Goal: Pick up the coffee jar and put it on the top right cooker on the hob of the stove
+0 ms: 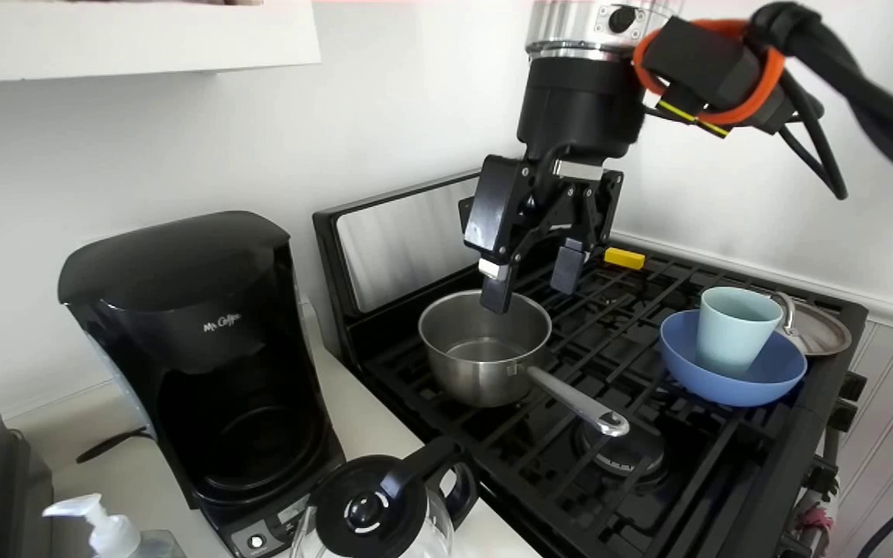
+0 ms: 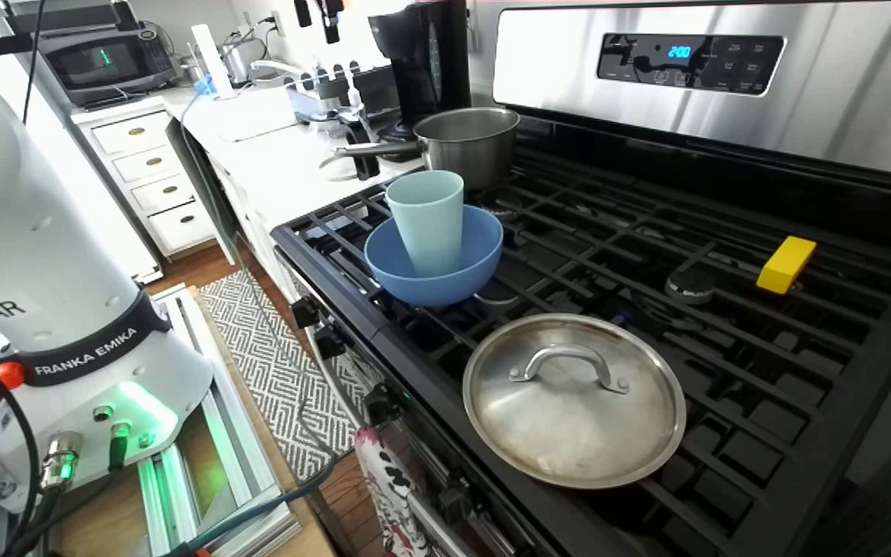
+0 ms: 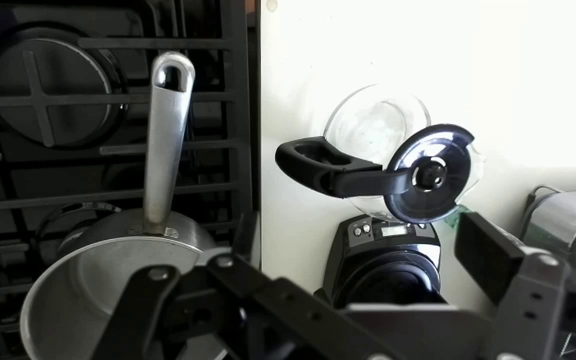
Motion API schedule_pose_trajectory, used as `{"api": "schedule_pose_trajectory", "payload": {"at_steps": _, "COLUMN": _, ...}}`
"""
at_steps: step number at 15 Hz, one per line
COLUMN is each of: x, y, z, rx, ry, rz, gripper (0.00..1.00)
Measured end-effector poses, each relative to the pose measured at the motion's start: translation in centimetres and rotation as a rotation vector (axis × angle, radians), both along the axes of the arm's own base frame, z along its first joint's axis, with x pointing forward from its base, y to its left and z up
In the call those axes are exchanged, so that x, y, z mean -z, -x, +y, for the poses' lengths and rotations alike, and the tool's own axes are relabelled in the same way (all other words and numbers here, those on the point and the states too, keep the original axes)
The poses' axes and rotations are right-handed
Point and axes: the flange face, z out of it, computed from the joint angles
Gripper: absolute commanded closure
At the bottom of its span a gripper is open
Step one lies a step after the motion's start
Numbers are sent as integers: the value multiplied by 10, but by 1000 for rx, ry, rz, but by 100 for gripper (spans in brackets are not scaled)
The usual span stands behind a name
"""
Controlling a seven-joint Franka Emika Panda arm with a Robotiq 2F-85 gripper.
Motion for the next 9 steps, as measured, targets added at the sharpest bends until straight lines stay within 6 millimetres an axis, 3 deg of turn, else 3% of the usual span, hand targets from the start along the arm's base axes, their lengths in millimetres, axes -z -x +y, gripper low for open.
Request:
{"api": "schedule_pose_trajectory", "payload": {"at_steps": 3, "x": -2, "y": -1, "z": -6, "rx": -121, "ry": 41, "rz": -35, "gripper": 0}}
{"api": "schedule_pose_trajectory", "payload": {"at_steps": 9, "x": -7, "y": -14, "z": -50, "rx": -437, "ry": 54, "rz": -124, "gripper": 0}}
